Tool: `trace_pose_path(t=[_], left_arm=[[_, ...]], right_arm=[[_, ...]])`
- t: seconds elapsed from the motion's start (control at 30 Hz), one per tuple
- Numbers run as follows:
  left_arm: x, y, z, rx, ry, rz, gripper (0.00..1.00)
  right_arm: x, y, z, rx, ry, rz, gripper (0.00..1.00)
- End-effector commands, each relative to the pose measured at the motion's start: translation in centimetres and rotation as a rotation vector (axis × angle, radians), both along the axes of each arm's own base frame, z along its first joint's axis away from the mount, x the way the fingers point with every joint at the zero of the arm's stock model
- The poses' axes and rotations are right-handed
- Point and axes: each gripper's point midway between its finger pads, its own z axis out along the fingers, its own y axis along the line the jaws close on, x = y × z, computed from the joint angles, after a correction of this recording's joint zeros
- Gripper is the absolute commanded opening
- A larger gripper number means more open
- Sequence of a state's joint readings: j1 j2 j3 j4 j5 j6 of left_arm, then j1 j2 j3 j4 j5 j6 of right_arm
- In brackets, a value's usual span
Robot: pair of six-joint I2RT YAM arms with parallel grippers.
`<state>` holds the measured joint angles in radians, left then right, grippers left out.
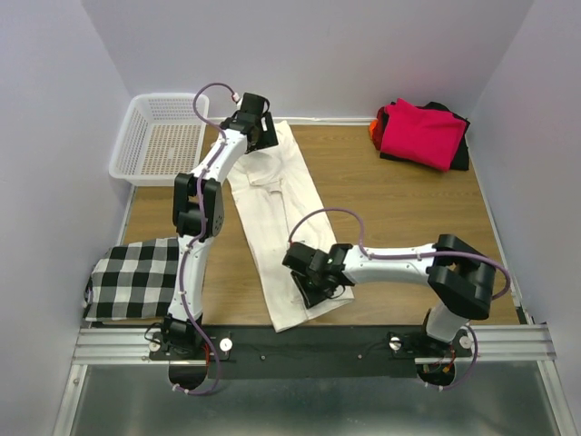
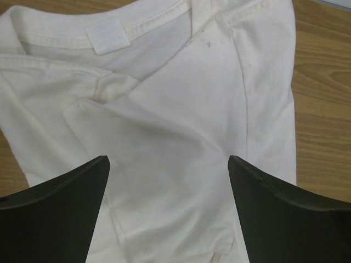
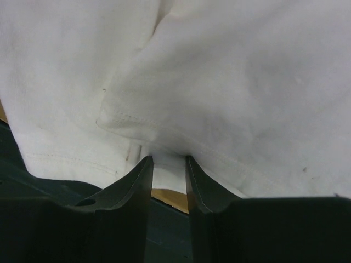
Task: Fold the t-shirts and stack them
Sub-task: Rotate the tshirt 90 degrees
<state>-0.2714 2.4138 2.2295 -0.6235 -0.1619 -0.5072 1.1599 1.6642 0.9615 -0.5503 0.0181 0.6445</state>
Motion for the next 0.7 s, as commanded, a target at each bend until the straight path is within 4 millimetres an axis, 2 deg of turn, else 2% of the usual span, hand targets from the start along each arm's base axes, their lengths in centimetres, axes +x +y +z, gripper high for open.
trace_pose_path(t=[0.0,0.07,0.1,0.13,0.17,0.2,0.3,0.33,0.47,0.5,0.53,0.6,0.63,0.67], left_arm=[[-1.2,0.3,-0.9,0.055,0.052,0.034,0.99],[-1.4,0.4,-1.2,0.072,0.069,0.042,0.98],[-1.5,0.3,-2.0,0.084,0.086,0.041,0.99],[-1.5,0.1,-2.0,0.096,0.084,0.041,0.98],[-2.0,0.1,-2.6,0.115,0.112,0.039,0.99],[-2.4,0.2,-4.0,0.14,0.145,0.041,0.98],[-3.6,0.3,-5.6,0.199,0.195,0.049,0.98],[-4.2,0.7,-6.6,0.224,0.219,0.062,0.98],[-5.0,0.4,-8.3,0.23,0.252,0.068,0.98],[-5.2,0.2,-9.2,0.237,0.271,0.066,0.98],[-4.8,-0.1,-9.0,0.235,0.259,0.065,0.98],[-5.3,-0.9,-10.0,0.259,0.285,0.051,0.98],[-5.0,-1.4,-9.6,0.26,0.27,0.041,0.98],[-5.0,-1.7,-9.9,0.264,0.275,0.033,0.98]], right_arm=[[-1.3,2.3,-0.8,-0.025,0.066,0.12,0.39],[-1.2,3.2,-1.5,-0.038,0.066,0.138,0.39],[-1.1,4.5,-1.0,-0.015,0.055,0.15,0.39],[-1.1,4.9,-1.0,-0.013,0.054,0.153,0.39],[-1.1,5.4,-1.2,-0.016,0.053,0.158,0.39],[-1.3,5.9,-1.0,-0.008,0.046,0.163,0.39],[-1.0,6.8,0.1,0.016,0.008,0.153,0.39],[-0.9,6.8,0.3,0.018,-0.003,0.149,0.39],[-0.2,6.1,1.6,0.03,-0.06,0.104,0.39],[0.0,5.9,2.0,0.031,-0.074,0.084,0.39],[0.5,5.8,3.1,0.053,-0.109,0.066,0.39],[0.9,5.2,4.0,0.059,-0.14,0.035,0.39],[1.6,4.9,5.3,0.082,-0.184,0.006,0.39],[1.8,4.6,5.9,0.089,-0.204,-0.007,0.39]])
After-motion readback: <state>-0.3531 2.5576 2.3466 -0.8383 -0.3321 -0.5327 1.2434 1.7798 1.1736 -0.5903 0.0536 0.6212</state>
